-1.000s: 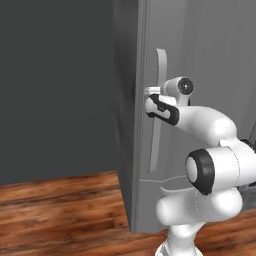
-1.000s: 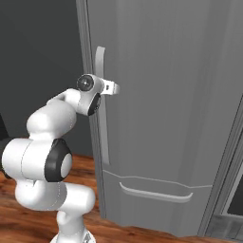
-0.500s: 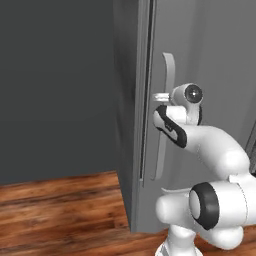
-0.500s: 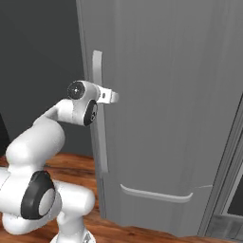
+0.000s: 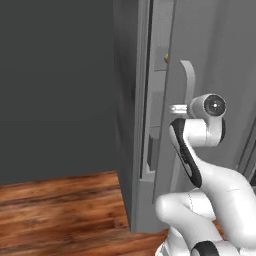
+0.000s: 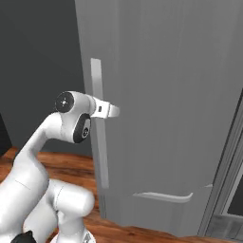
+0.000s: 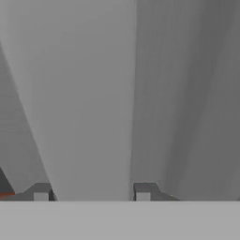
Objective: Open the fridge, remove the kiwi, squash, and steak, and place them on any counter.
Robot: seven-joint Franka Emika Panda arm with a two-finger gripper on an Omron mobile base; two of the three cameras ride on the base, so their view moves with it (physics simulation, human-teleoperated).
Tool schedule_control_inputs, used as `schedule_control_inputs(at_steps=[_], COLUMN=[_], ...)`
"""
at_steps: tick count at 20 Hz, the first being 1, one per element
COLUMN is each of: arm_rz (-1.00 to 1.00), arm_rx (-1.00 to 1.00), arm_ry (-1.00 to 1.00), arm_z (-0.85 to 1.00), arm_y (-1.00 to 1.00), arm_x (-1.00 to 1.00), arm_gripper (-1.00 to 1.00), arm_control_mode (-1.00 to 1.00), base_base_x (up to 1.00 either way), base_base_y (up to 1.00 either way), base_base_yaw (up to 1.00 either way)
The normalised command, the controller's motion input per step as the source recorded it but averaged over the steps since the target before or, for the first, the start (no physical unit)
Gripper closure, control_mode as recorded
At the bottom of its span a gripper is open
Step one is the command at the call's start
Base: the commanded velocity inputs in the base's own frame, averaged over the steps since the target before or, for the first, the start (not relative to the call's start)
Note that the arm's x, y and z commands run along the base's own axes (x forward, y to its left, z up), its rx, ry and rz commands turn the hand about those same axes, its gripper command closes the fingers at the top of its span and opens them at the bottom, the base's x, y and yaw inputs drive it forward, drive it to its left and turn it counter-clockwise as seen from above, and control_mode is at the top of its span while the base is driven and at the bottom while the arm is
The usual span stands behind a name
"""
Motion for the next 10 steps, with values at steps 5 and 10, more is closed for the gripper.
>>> schedule_control_inputs(at_steps=[5, 10], arm_rz=[-0.01, -0.01], arm_rx=[-0.04, -0.04], arm_ry=[0.17, 0.18], arm_z=[-0.28, -0.25], arm_y=[-0.56, -0.51], arm_x=[-1.00, -1.00], arm_gripper=[1.00, 1.00], arm_control_mode=[-1.00, -1.00], base_base_x=[0.00, 0.00], base_base_y=[0.00, 0.00], base_base_yaw=[0.00, 0.00])
